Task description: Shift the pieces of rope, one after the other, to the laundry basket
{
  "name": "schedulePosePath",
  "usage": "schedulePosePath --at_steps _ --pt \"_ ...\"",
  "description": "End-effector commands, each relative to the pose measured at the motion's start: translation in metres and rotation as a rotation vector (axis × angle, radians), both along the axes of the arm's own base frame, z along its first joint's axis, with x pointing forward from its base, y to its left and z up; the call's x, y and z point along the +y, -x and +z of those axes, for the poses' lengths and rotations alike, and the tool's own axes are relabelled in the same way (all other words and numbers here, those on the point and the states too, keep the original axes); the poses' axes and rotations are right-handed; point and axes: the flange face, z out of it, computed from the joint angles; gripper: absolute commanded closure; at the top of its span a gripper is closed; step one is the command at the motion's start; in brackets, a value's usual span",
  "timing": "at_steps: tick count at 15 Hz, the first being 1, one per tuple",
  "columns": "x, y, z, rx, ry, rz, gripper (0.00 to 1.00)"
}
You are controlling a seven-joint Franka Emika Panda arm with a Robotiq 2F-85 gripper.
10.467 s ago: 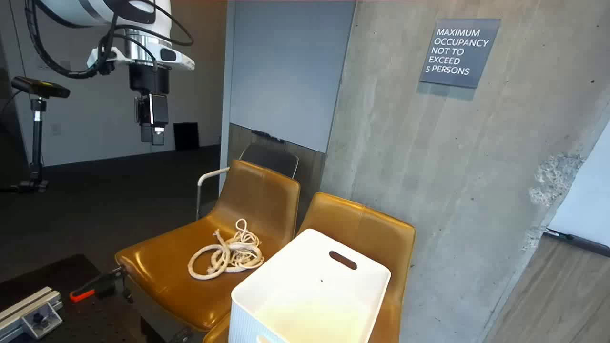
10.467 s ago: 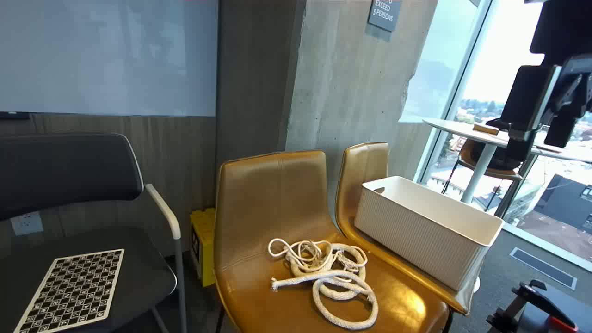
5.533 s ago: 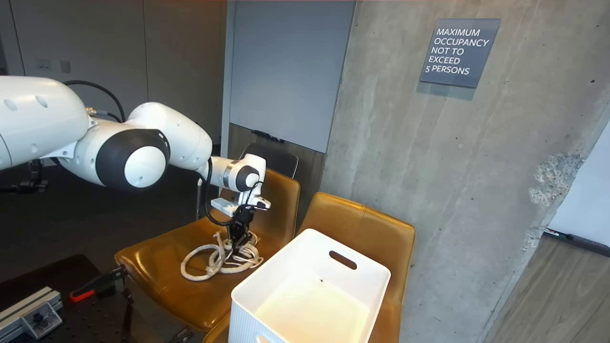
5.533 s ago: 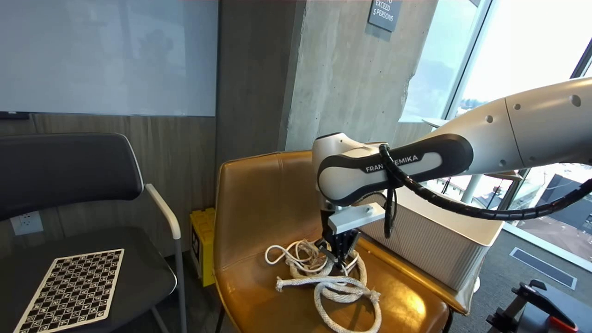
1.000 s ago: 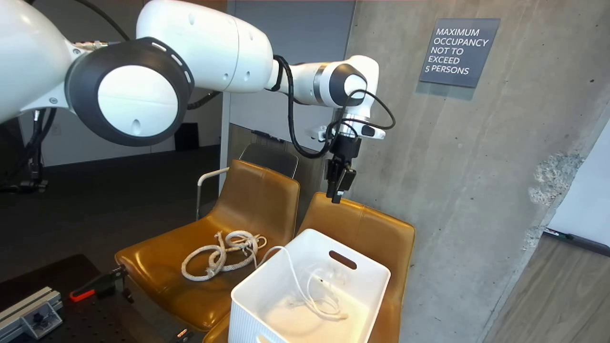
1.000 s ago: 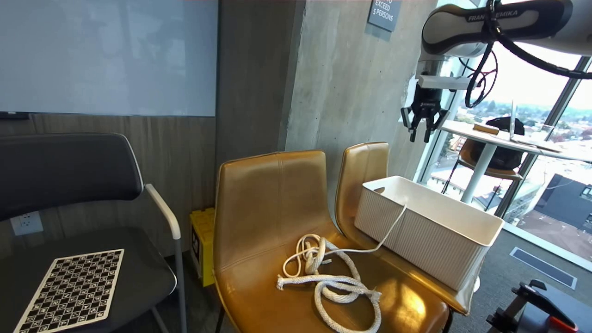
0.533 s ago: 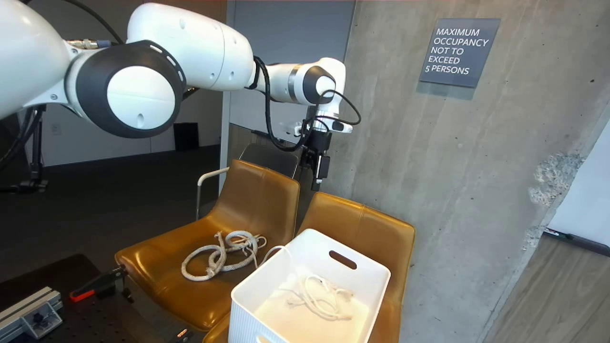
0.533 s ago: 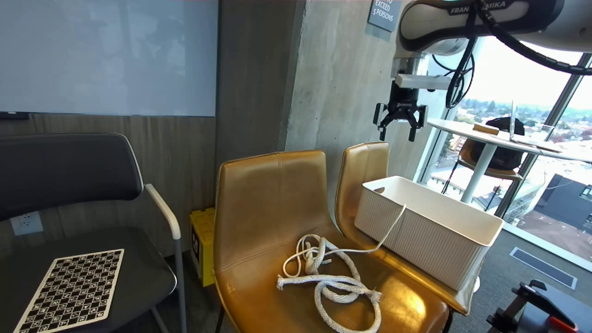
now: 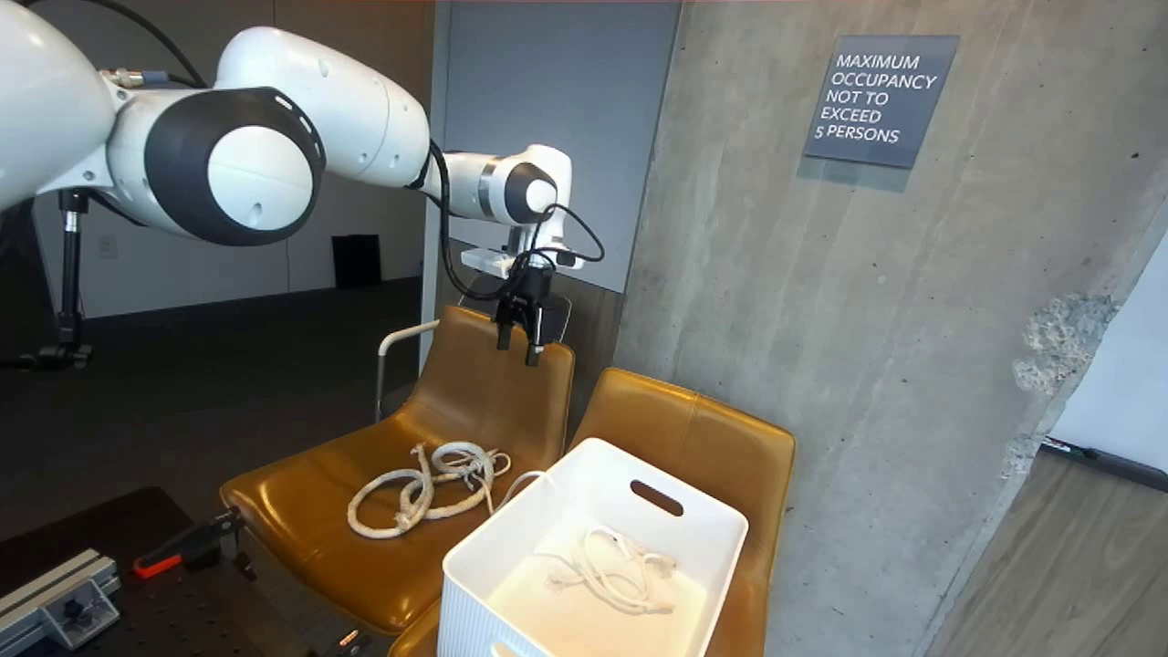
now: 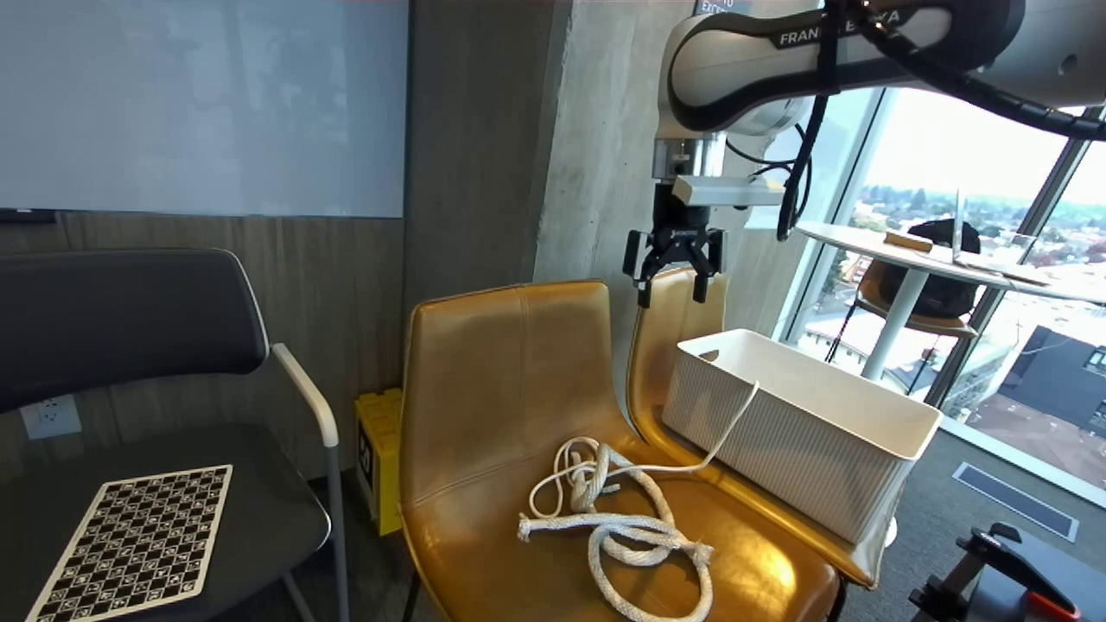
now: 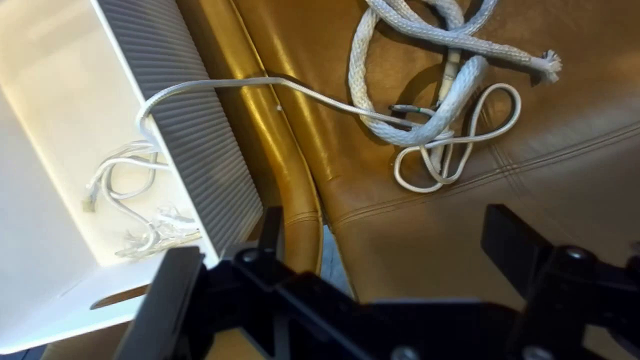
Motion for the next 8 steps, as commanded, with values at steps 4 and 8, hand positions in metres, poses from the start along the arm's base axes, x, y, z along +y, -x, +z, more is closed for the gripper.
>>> schedulePosePath --at_steps 4,8 --pt "0.045 0.016 -0.085 -0.076 0.006 0.161 0.00" --pt "0.054 0.042 -0.137 -0.143 -0.014 0.195 0.00"
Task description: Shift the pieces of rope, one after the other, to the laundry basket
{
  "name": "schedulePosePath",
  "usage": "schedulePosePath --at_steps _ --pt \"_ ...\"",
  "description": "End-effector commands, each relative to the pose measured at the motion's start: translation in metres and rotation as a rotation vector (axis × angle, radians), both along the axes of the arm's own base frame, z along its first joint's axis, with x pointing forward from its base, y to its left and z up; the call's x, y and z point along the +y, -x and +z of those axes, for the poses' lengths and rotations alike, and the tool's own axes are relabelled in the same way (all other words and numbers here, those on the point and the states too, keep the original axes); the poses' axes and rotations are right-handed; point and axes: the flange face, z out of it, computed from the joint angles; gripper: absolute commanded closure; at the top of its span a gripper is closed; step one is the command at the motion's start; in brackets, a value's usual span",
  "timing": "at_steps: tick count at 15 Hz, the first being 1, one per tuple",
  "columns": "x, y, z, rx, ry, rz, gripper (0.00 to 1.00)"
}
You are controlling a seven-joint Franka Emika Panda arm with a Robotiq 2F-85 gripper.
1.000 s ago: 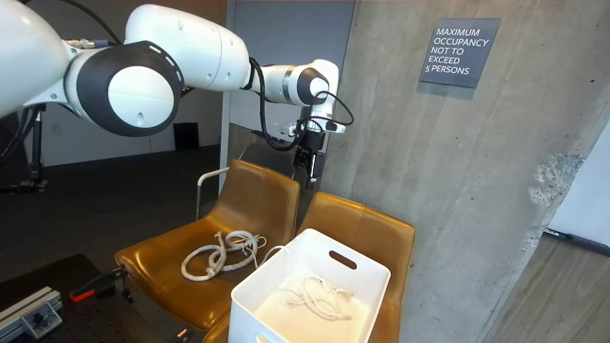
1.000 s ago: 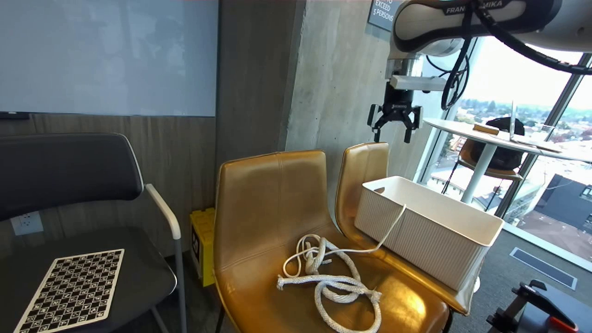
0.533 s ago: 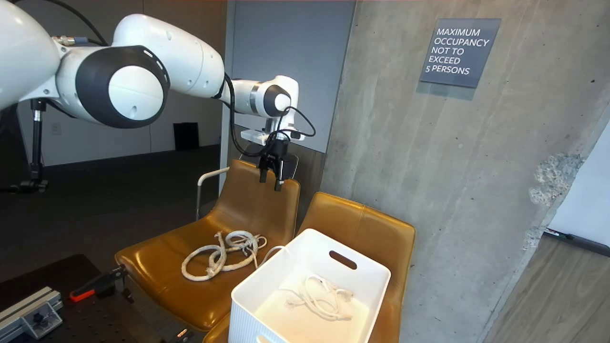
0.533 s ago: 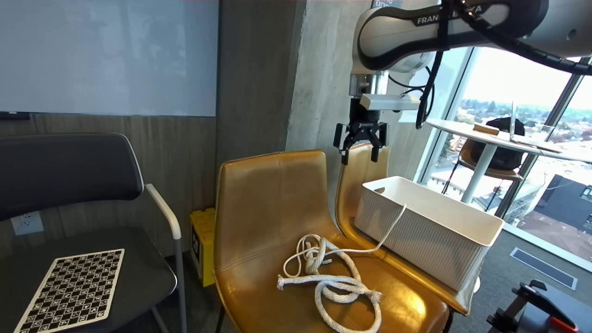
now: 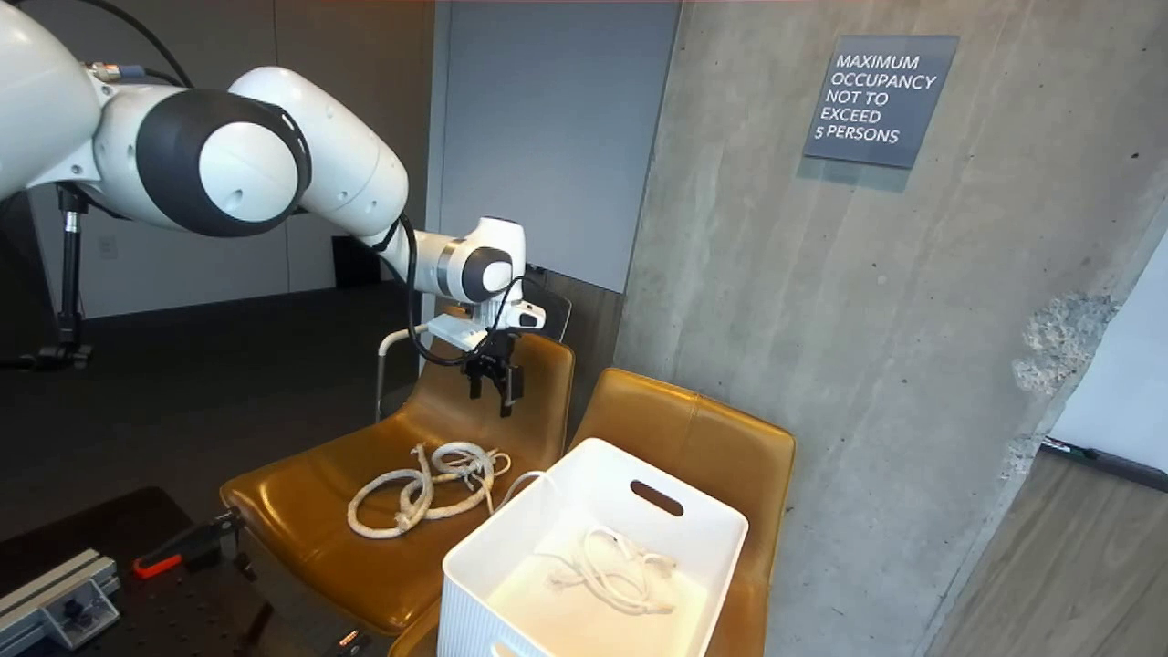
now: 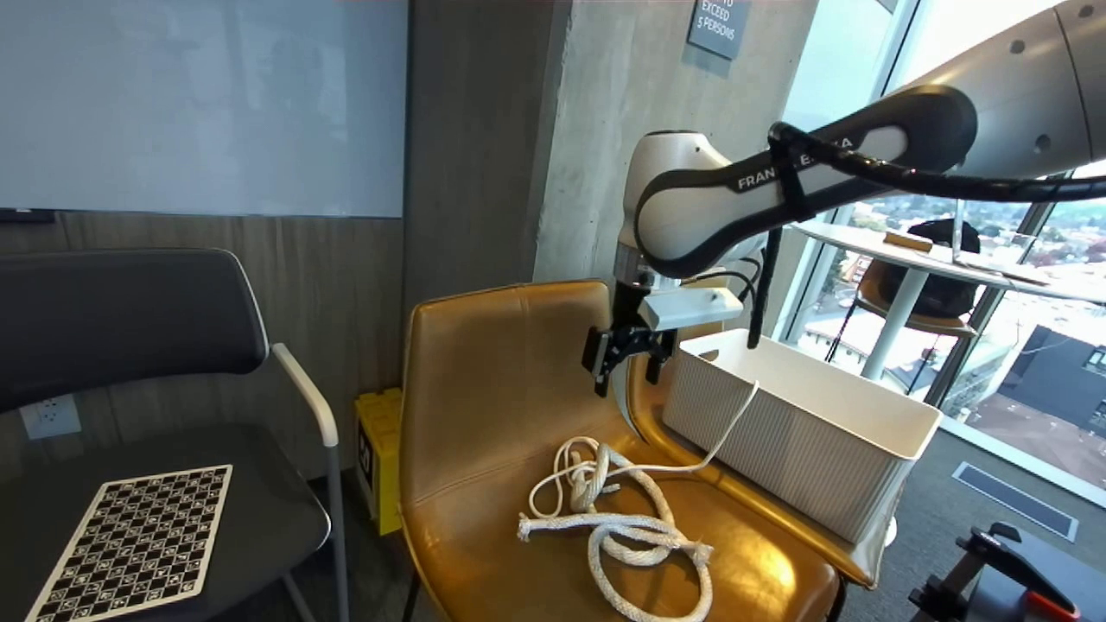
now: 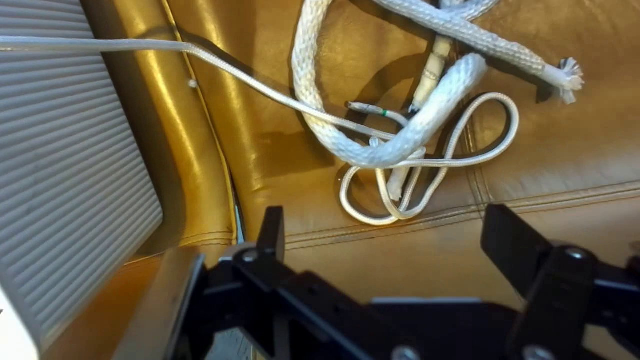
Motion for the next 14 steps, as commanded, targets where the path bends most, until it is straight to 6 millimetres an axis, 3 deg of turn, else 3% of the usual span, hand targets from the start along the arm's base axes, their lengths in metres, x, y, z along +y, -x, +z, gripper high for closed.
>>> schedulePosePath --at_steps 1,4,7,11,14 --pt "0.004 0.032 -0.027 -0.035 -0.005 0.044 0.00" --pt "0.010 0.063 -0.049 -0.023 -0.004 0.049 0.00" --pt "0.023 0.085 -0.057 -0.017 -0.007 0.077 0.00" --pt "0.051 0.089 -0.057 -0.021 -0.014 0.127 0.00" --pt "0.069 0.082 -0.060 -0.032 -0.011 0.155 0.00"
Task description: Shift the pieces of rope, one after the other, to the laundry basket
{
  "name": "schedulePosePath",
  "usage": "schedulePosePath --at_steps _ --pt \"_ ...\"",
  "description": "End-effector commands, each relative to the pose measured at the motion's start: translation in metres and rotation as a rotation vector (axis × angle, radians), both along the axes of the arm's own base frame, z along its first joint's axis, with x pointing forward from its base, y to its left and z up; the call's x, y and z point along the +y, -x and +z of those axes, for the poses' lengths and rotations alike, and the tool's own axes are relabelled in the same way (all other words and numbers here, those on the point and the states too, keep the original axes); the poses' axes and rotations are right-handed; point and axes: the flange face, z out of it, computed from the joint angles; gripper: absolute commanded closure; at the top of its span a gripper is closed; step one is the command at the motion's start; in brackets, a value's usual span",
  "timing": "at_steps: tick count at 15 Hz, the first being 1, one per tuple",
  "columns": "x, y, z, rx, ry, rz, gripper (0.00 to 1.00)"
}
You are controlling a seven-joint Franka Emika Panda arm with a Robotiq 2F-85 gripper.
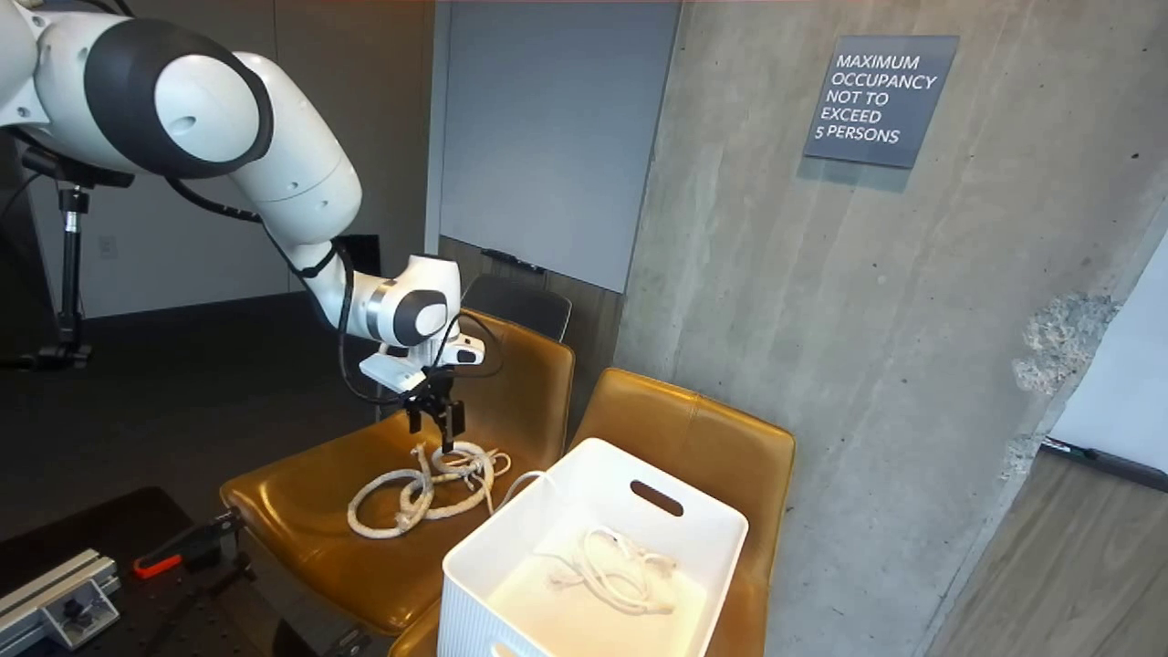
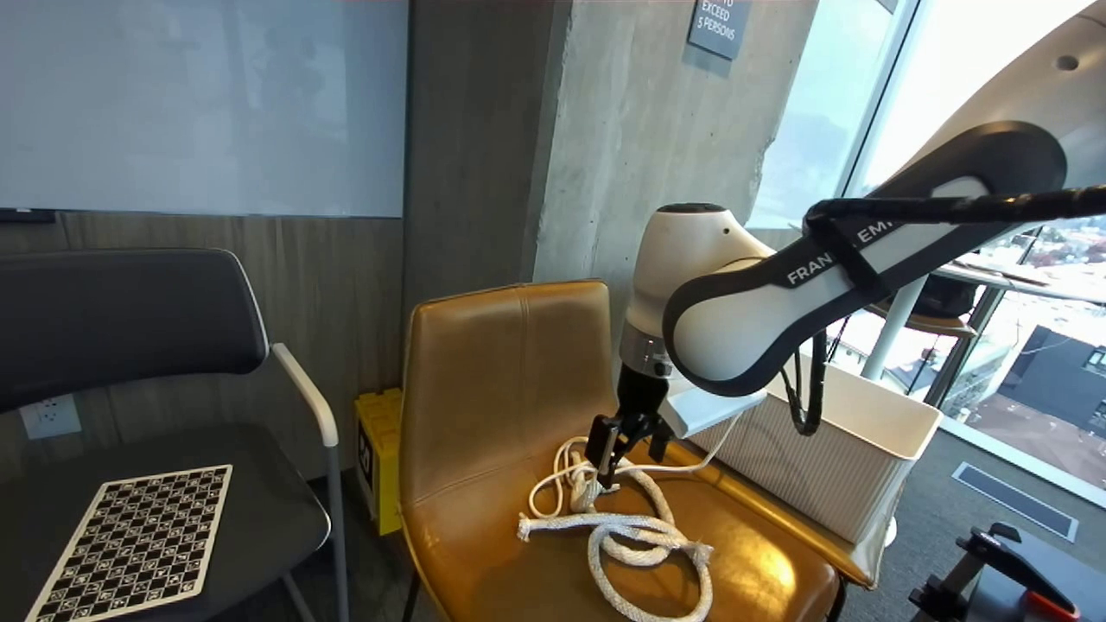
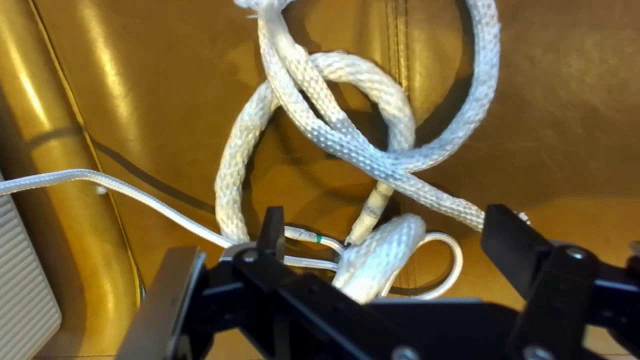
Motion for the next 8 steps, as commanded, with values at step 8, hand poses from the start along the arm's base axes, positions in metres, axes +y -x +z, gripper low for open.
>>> schedulePosePath --at_steps 8 --pt "0.018 -0.028 -0.015 -0.041 0.008 0.000 0.00"
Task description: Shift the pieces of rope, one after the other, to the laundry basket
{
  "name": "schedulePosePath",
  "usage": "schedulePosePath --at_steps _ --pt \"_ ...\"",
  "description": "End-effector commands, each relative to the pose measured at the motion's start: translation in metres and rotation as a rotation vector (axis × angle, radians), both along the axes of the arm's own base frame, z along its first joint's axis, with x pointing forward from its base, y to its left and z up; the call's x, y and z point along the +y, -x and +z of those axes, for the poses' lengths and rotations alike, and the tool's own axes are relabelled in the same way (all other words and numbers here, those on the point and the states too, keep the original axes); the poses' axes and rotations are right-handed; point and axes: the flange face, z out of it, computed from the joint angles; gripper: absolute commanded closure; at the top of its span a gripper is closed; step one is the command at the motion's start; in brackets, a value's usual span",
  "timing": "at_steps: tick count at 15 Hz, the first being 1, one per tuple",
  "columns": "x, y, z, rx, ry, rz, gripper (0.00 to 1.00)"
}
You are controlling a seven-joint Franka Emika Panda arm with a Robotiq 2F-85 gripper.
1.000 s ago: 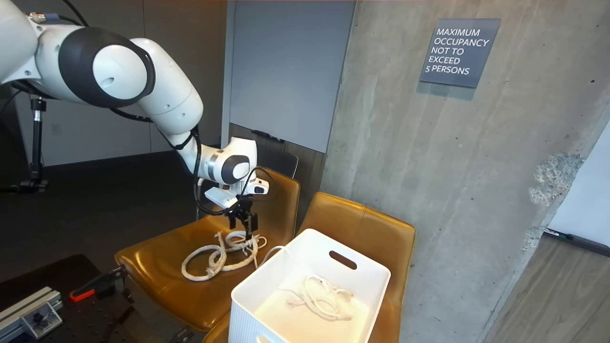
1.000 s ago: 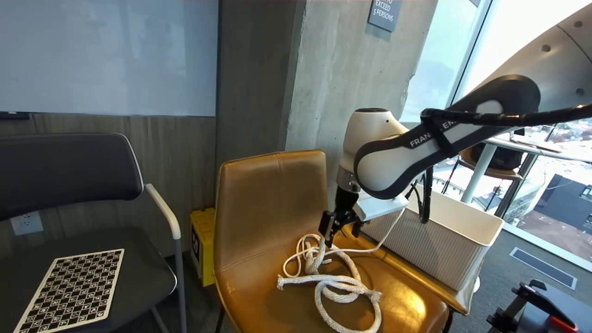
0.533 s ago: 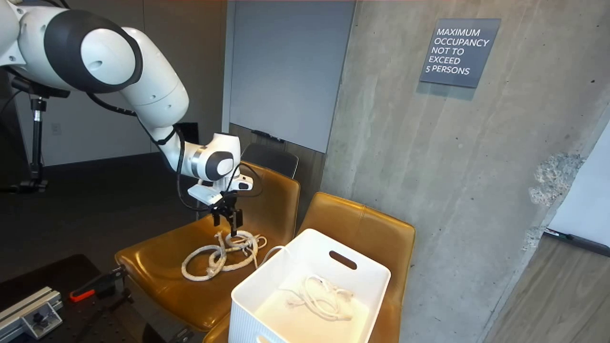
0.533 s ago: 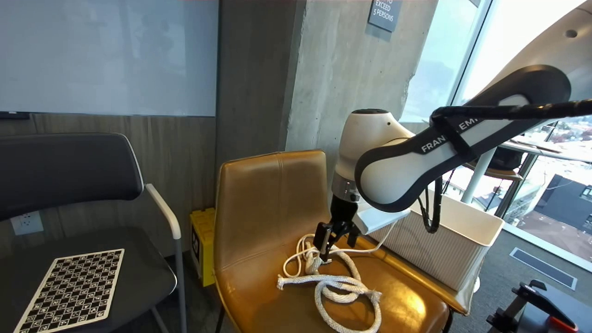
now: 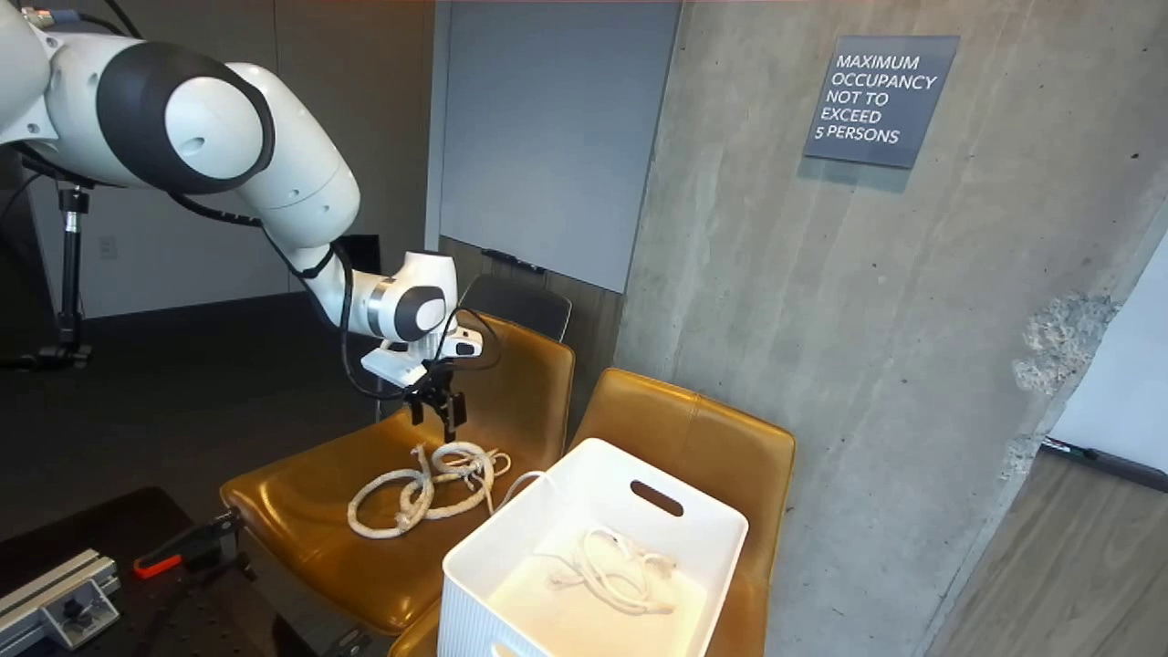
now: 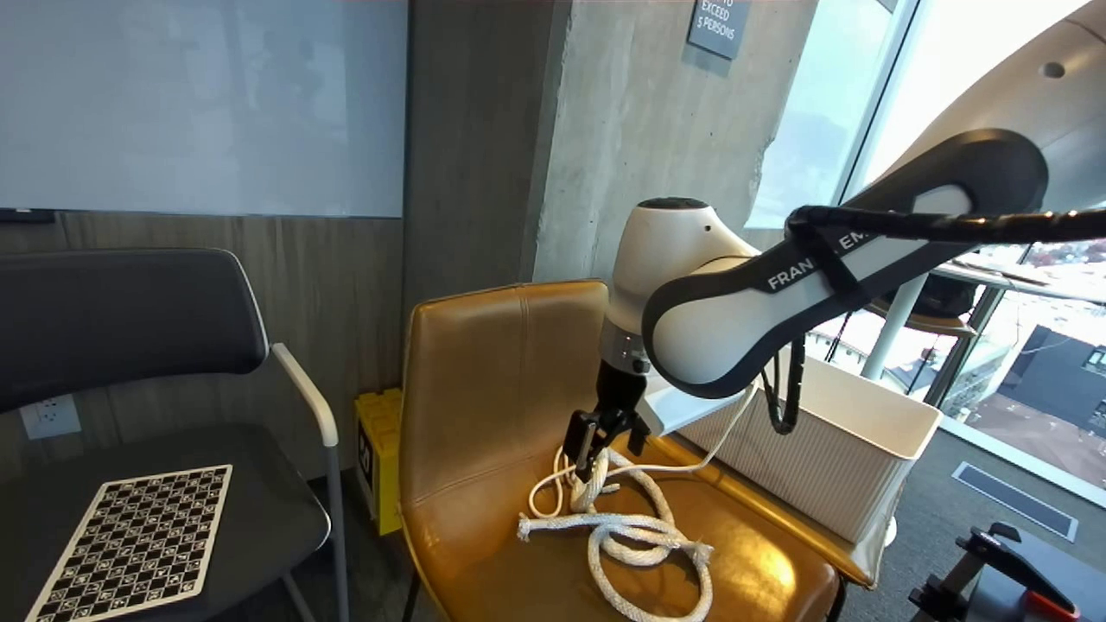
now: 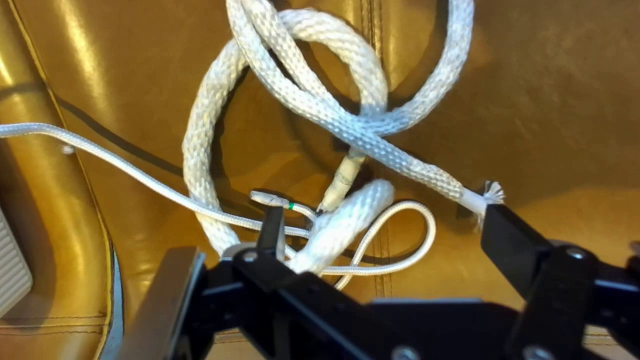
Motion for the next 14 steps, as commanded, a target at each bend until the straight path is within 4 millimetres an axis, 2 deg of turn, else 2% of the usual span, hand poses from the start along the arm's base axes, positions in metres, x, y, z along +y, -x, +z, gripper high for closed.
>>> schedulePosePath --at_steps 1,4,6,7,14 --pt "-0.002 -0.015 -0.025 0.004 0.008 -0.028 0.00" --pt "-0.007 -0.020 -0.044 0.012 0.011 -0.048 0.00" --pt "-0.008 -0.024 -0.047 0.010 0.010 -0.060 0.00" --pt "-0.008 -0.027 -0.048 0.004 0.009 -0.064 0.19" --pt "-0.009 -0.046 -0.028 0.009 0.020 -0.103 0.71"
